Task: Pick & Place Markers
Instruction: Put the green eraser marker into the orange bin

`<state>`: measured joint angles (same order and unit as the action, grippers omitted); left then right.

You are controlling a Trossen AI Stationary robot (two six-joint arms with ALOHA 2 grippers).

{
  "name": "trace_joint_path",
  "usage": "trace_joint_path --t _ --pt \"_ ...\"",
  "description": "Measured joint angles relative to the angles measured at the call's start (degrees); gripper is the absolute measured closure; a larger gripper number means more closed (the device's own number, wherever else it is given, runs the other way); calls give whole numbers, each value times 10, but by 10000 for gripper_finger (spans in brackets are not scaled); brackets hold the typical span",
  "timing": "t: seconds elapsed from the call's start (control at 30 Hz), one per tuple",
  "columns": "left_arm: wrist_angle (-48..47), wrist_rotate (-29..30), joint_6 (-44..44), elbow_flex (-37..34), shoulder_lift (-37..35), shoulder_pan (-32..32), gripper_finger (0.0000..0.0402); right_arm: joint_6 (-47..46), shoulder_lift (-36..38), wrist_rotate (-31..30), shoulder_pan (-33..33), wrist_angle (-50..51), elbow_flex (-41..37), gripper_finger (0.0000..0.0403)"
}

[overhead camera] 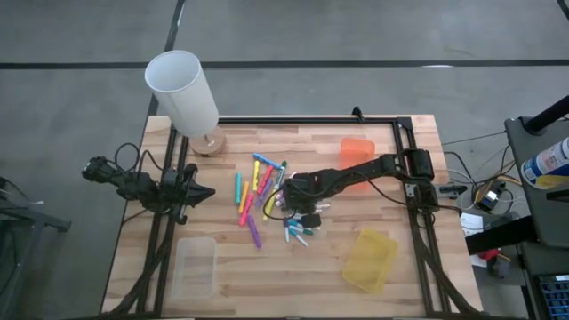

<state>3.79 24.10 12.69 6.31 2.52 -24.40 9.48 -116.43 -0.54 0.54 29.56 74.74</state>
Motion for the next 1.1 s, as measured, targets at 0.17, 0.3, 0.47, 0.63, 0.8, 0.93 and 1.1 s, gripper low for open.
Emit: trace_joint_path --t 0.17,0.3,0.47,0.63,0.8,0.93,1.1 --pt "0 0 0 0 0 0 402 -2 2 -1 0 3 2 349" --pt "0 0 0 0 0 0 402 -8 3 -4 0 27 19 346" --pt "-2 0 -1 0 0 0 402 -29 11 -10 1 60 51 344" --pt "-6 0 -1 0 0 0 402 -48 26 -10 0 97 76 344" --pt "-9 0 -1 0 0 0 402 -79 67 -12 9 109 83 344" --pt "-14 0 -1 0 0 0 402 -120 98 -29 21 137 82 344" --pt "-14 0 -1 0 0 0 402 -191 126 -75 42 196 82 344"
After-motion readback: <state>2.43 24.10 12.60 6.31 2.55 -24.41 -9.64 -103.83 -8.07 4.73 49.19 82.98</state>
